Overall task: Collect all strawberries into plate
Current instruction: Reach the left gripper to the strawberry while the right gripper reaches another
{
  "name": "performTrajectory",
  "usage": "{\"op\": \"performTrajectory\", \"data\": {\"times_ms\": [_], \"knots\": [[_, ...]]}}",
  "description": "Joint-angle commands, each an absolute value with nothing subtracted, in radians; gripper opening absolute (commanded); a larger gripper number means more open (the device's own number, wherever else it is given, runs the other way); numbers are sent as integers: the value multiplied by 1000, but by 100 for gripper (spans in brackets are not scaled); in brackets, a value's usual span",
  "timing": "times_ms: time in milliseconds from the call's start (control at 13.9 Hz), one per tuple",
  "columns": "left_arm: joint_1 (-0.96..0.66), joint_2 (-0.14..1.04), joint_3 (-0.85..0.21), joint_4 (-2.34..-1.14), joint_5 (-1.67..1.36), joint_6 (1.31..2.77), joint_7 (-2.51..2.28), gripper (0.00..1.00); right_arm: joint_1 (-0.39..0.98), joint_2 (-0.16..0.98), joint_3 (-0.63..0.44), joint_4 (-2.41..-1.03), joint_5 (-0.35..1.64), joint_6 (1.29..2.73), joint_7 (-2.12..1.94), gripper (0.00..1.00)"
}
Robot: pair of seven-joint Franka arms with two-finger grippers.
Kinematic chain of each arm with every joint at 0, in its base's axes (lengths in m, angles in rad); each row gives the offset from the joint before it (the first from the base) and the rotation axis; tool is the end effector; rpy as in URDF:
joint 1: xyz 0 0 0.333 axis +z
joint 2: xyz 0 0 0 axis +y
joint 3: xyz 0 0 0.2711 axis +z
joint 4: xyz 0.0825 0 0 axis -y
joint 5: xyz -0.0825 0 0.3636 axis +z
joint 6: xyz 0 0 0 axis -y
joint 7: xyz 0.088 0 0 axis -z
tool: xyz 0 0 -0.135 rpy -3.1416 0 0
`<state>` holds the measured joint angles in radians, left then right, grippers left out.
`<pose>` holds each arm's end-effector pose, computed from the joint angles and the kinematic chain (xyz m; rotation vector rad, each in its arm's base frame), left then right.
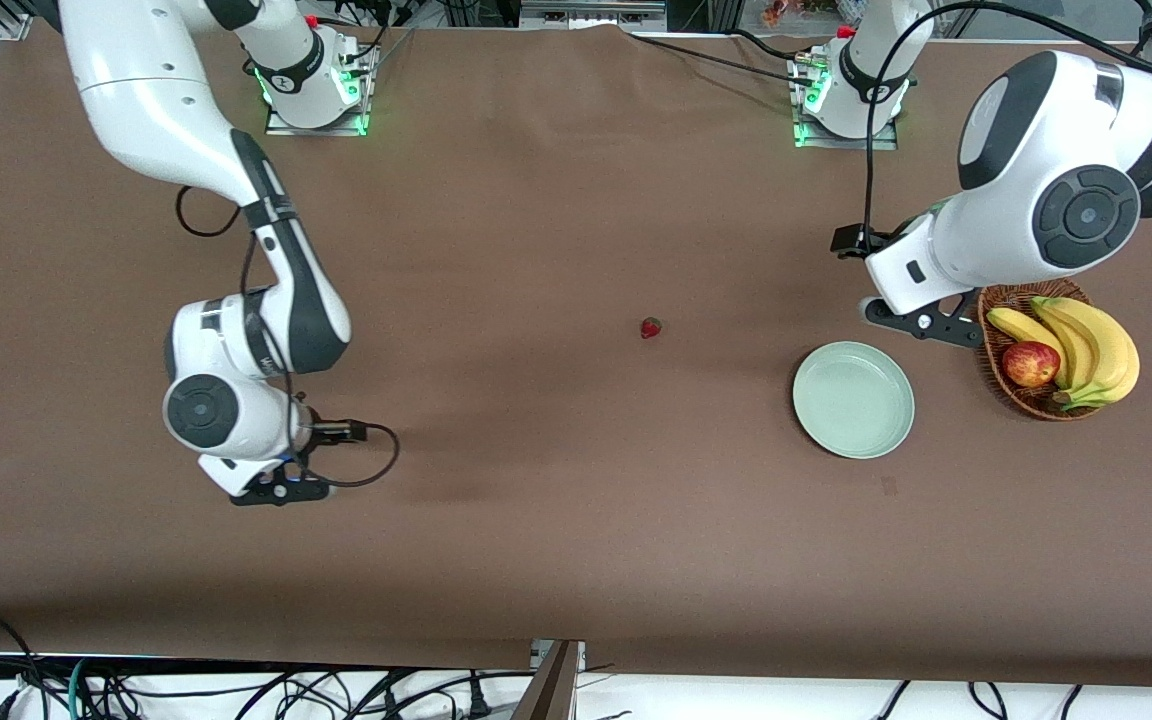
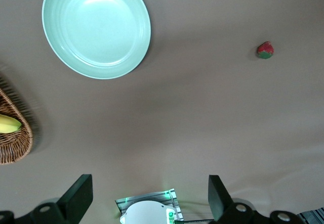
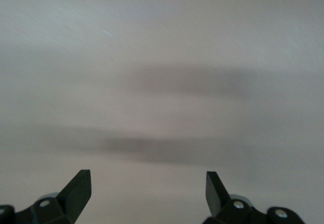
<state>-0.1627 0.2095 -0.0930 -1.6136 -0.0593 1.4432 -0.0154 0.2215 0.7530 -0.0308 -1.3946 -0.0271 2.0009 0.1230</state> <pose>0.5223 -0.1427 0.4130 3.0351 -0.3633 -0.5976 0.6507 0.1260 0.1991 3.0637 0.1343 -0.2113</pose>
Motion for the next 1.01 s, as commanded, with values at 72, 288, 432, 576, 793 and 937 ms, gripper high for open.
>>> {"op": "performTrajectory", "data": {"times_ms": [72, 288, 432, 576, 793, 937], "knots": [[-175, 239, -86, -1600, -84, 1466, -23, 100, 181, 612, -17, -1635, -32, 2020, 83, 100], [-248, 293, -86, -1617, -89, 1578, -195, 100, 163, 545, -17, -1768, -34, 2061, 60, 100], [-294, 356, -89, -1615, -89, 1675, -341, 100, 158, 493, -17, -1874, -47, 2118, 35, 100], [-342, 414, -90, -1617, -89, 1776, -461, 100, 141, 465, -15, -1954, -49, 2178, 3, 100], [-396, 504, -91, -1621, -89, 1897, -586, 100, 137, 436, -17, -2064, -49, 2265, -15, 100], [-452, 549, -89, -1652, -74, 1984, -592, 100, 135, 423, -15, -2127, -49, 2322, -15, 100]]}}
